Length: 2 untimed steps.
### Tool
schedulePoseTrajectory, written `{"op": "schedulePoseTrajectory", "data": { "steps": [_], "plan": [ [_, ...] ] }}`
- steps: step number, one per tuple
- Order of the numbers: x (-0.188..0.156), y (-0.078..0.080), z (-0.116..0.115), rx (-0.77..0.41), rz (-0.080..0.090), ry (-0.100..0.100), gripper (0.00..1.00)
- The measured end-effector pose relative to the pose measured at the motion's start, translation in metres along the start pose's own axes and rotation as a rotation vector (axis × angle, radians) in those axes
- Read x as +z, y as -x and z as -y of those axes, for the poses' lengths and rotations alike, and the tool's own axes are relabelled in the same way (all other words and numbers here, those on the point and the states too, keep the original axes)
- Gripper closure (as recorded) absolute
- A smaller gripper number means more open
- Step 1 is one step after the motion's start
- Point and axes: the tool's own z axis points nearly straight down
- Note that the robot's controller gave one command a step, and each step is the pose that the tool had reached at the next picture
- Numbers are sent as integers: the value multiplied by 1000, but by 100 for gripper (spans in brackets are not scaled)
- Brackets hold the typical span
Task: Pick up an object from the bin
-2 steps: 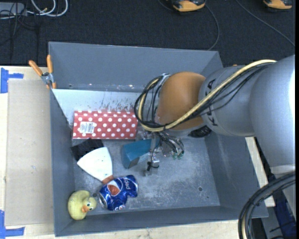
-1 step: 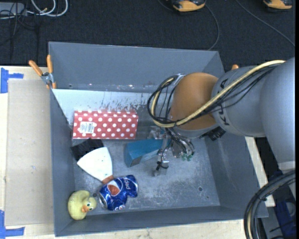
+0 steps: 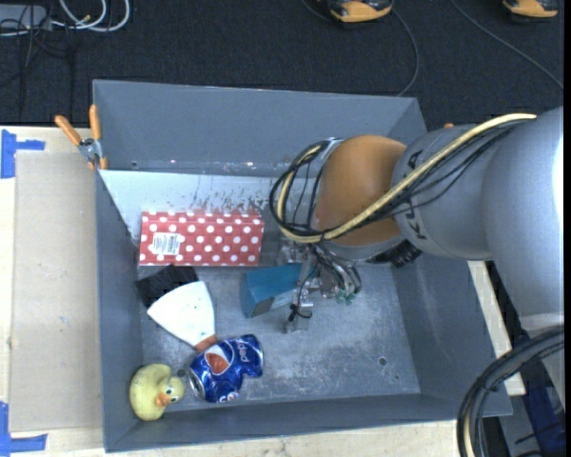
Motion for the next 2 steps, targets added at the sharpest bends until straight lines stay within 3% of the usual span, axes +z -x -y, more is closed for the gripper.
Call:
{"op": "schedulePoseTrajectory", "data": {
  "steps": [1,2],
  "plan": [
    [0,2,-46,17,-3,-20,100],
    [0,2,-46,15,-3,-19,100]
  ]
}}
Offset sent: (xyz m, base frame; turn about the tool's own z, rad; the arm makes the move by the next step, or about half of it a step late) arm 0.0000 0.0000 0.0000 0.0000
